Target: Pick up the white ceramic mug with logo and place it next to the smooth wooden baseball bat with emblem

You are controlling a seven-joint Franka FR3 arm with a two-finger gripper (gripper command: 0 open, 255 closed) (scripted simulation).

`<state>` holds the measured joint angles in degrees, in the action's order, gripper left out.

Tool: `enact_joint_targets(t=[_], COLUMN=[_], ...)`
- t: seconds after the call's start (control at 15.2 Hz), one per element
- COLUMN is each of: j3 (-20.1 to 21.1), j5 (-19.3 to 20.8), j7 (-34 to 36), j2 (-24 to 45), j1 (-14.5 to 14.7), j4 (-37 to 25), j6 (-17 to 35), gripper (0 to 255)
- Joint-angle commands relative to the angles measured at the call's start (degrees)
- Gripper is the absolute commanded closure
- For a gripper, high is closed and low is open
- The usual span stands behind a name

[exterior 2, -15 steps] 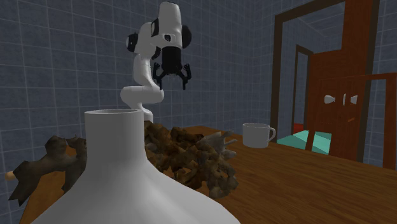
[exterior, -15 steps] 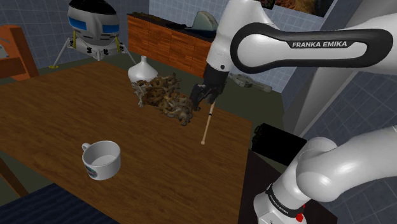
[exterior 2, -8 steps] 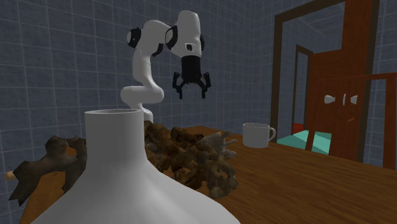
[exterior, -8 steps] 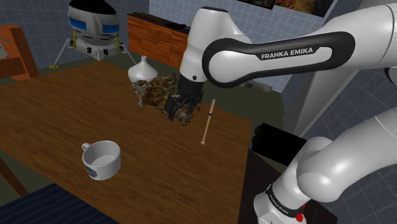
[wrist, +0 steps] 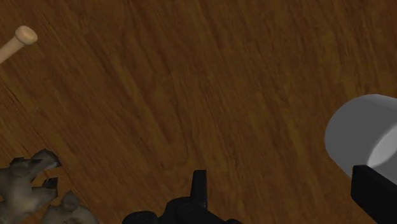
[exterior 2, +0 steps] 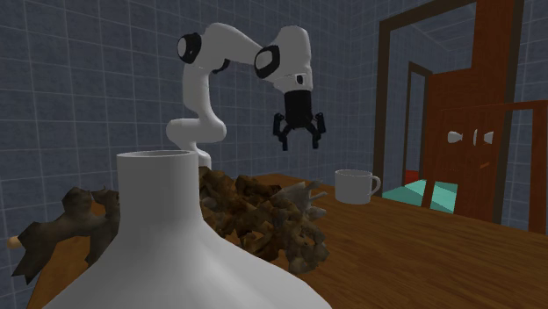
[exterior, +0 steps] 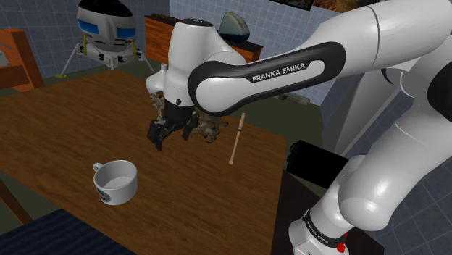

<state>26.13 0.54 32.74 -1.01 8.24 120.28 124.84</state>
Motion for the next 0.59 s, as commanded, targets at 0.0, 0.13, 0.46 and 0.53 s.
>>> enact_joint_targets(t=[0.0,0.13,0.46,0.53], j3=[1.0,1.7,1.8,1.7], j5=[2.0,4.5,10.6,10.6], j7=[2.8,5.6,11.8,11.8], j2=[3.7,8.1,19.1,19.2], j1=[0.9,2.1,6.6,6.7], j4=[-2.1,-5.5,-15.3,-15.5], j6=[1.2,1.7,1.5,1.5], gripper=[0,0,0,0])
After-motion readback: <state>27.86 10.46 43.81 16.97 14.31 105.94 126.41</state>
